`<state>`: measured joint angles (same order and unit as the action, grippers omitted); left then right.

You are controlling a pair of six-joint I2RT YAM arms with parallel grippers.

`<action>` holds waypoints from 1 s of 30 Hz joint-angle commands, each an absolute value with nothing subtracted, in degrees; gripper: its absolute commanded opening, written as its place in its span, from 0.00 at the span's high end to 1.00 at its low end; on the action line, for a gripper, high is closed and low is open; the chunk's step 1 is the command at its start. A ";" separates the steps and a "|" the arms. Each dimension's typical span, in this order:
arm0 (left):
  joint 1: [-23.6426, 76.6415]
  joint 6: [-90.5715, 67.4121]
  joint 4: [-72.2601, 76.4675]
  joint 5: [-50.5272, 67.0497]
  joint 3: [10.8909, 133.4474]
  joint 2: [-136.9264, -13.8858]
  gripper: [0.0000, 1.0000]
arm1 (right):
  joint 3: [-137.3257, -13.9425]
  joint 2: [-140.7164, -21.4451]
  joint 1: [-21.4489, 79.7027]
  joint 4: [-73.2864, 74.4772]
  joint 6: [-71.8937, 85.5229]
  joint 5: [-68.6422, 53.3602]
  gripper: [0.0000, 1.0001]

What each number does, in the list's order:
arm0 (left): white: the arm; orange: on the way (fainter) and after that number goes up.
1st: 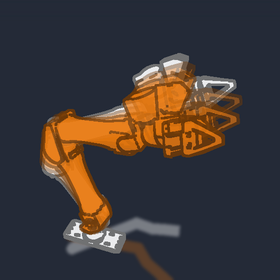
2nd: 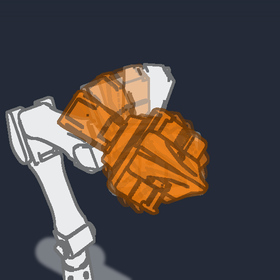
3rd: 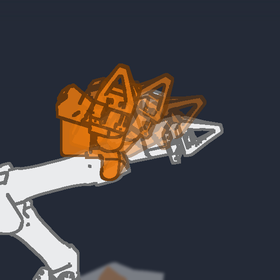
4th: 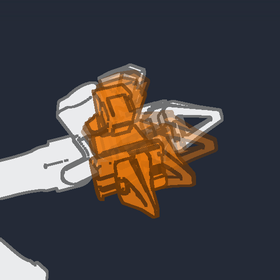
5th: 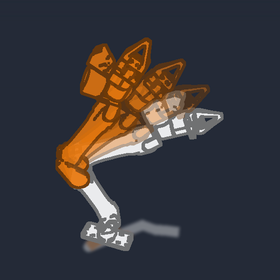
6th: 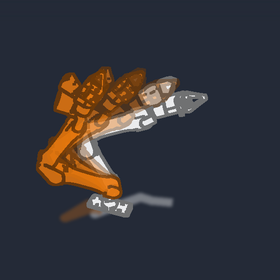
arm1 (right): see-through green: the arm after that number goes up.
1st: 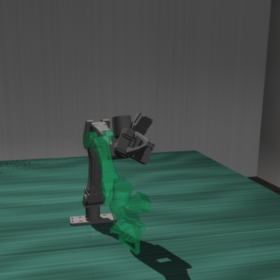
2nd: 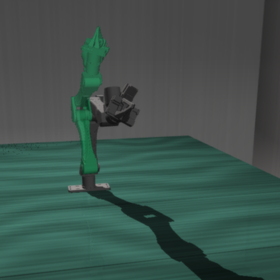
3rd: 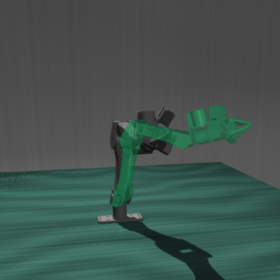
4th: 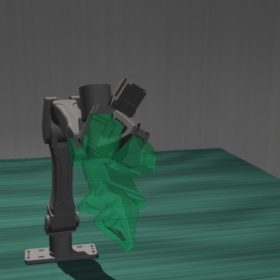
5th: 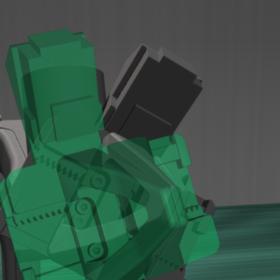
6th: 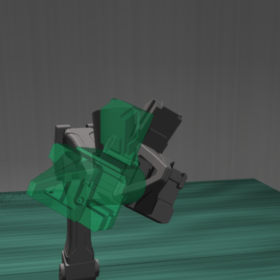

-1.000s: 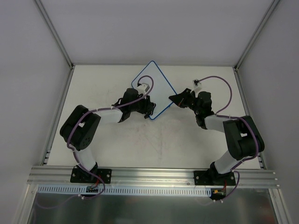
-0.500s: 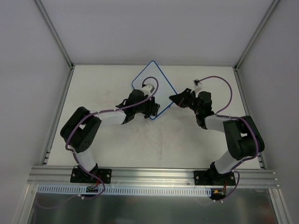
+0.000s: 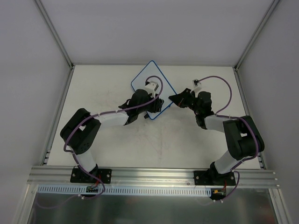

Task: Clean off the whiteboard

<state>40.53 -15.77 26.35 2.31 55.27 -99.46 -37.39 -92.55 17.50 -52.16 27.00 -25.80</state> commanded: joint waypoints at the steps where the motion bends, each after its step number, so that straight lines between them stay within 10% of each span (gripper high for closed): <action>1: 39.29 -12.92 29.79 1.31 59.32 -98.61 0.96 | -39.11 -92.81 19.25 -55.46 24.70 -29.53 1.00; 30: 37.71 -23.37 34.90 16.43 43.95 -98.70 0.99 | -39.38 -93.25 19.25 -55.46 24.96 -29.79 1.00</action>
